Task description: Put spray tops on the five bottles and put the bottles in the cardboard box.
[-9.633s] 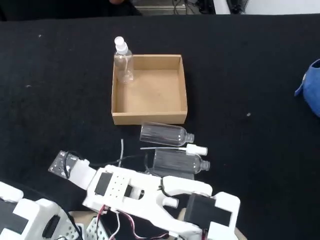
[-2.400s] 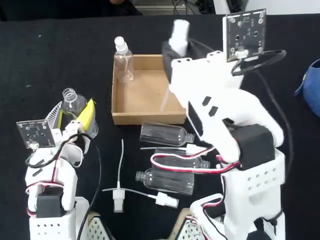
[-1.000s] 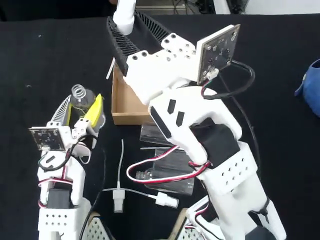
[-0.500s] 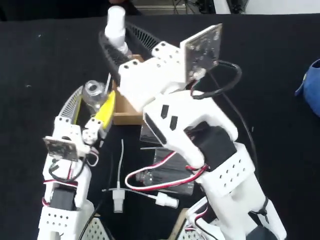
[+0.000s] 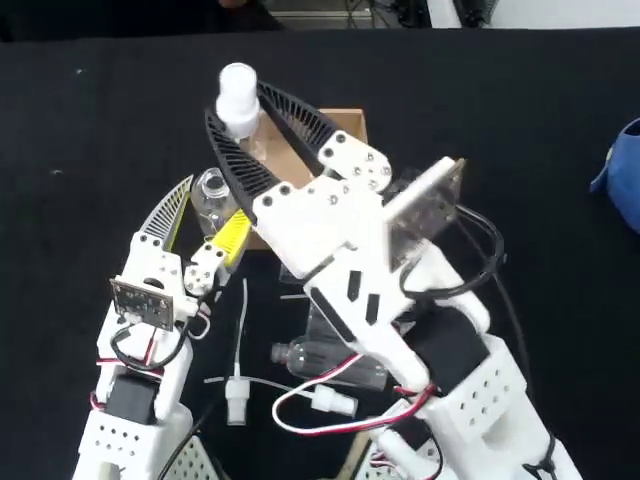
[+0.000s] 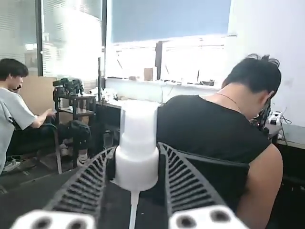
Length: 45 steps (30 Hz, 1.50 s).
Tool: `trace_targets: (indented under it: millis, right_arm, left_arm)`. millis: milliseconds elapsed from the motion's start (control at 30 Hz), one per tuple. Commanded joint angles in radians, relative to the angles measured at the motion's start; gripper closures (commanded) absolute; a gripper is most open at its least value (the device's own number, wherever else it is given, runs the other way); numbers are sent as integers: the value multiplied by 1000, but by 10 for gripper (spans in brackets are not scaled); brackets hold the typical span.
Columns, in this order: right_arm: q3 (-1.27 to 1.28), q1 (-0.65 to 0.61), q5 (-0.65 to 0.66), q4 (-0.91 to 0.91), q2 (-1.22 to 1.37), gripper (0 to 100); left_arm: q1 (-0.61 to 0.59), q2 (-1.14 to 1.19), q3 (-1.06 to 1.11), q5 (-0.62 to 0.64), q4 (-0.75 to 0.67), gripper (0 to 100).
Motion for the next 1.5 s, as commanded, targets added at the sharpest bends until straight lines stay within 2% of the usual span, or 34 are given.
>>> trace_targets:
  millis: [0,300,433,900,1133,1467]
  right_arm:
    - [-36,-17,14,-38,-22,988]
    - [-36,-17,12,-155,97,988]
    - [-22,-11,12,-152,113,988]
    - [222,-9,12,-146,-4,985]
    - [185,-77,12,23,-2,835]
    - [107,-72,12,46,-21,910]
  left_arm:
    - [13,-3,22,-2,-25,970]
    - [15,-3,22,-2,-25,970]
    - [15,-3,22,-2,-25,970]
    - [15,-3,22,-3,-25,970]
    - [15,-3,22,-3,-25,970]
    - [15,-3,22,-6,-25,970]
